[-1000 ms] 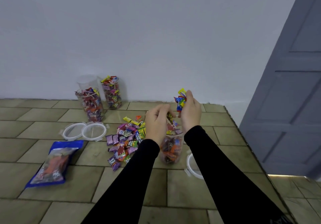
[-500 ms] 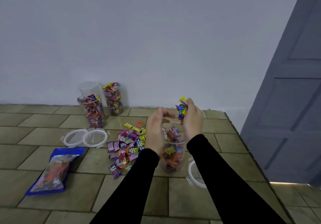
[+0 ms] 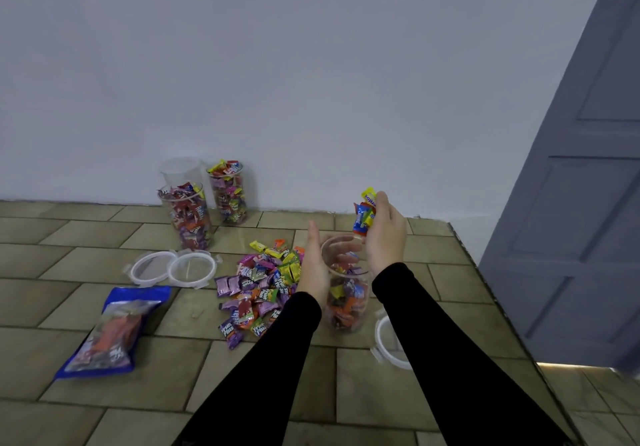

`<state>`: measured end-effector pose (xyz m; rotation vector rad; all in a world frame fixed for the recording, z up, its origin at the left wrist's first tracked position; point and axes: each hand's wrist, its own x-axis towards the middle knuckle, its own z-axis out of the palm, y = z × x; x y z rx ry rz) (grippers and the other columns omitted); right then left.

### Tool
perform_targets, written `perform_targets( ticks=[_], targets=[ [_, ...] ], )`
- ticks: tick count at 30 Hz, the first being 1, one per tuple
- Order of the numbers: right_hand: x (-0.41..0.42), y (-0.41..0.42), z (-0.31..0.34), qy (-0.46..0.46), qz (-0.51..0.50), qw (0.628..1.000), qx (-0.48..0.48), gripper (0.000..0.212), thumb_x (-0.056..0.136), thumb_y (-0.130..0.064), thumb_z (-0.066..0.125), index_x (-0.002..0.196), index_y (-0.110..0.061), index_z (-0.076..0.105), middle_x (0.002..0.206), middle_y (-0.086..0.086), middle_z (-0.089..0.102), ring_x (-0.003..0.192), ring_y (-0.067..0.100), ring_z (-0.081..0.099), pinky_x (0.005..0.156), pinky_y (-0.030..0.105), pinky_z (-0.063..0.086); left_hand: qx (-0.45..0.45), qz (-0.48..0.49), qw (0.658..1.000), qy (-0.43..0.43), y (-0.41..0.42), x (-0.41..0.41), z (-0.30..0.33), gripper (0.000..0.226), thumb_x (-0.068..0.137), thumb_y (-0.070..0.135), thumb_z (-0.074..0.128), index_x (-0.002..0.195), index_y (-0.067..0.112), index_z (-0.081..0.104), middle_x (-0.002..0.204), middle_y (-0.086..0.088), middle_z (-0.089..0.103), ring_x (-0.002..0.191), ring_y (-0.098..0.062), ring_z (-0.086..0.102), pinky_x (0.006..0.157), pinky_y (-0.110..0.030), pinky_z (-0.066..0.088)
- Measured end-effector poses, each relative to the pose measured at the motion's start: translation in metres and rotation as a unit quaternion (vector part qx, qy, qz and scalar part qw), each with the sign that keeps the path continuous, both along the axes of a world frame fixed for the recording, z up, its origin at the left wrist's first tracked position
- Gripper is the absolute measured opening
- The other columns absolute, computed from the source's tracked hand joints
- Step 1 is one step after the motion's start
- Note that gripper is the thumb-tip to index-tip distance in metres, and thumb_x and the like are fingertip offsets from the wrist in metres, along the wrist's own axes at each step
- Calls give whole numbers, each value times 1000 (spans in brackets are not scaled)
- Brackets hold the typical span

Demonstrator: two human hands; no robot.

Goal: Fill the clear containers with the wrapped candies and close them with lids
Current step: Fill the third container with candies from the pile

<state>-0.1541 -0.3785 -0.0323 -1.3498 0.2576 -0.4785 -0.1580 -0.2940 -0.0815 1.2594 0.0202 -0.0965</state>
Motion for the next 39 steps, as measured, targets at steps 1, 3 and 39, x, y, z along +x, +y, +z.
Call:
perform_targets(
  ticks=[1, 3, 39],
  targets=[
    [0, 1, -1, -5, 7, 1000, -19, 44, 101, -34, 42, 68, -12, 59, 60, -1, 54, 52, 10, 50, 49, 22, 43, -10, 9, 1000, 0, -1, -1, 1, 76, 96, 64, 17, 79, 12, 71, 76, -5, 73, 68, -20, 64, 71, -33, 49],
    [1, 3, -3, -16, 12, 998, -53, 49, 100, -32, 45, 65, 1, 53, 57, 6, 47, 52, 17, 44, 50, 27, 41, -22, 15, 1000, -2, -3, -2, 2, 69, 97, 61, 21, 79, 13, 66, 69, -3, 72, 60, -17, 64, 66, -30, 49],
    [-12, 0, 0, -92, 90, 991, 35, 16, 89, 1, 52, 74, -5, 52, 60, 6, 54, 50, 23, 54, 41, 20, 43, -35, 45, 998, -19, -3, 7, -13, 67, 100, 53, 24, 91, 3, 68, 82, -11, 72, 73, -23, 66, 69, -32, 53]
  ],
)
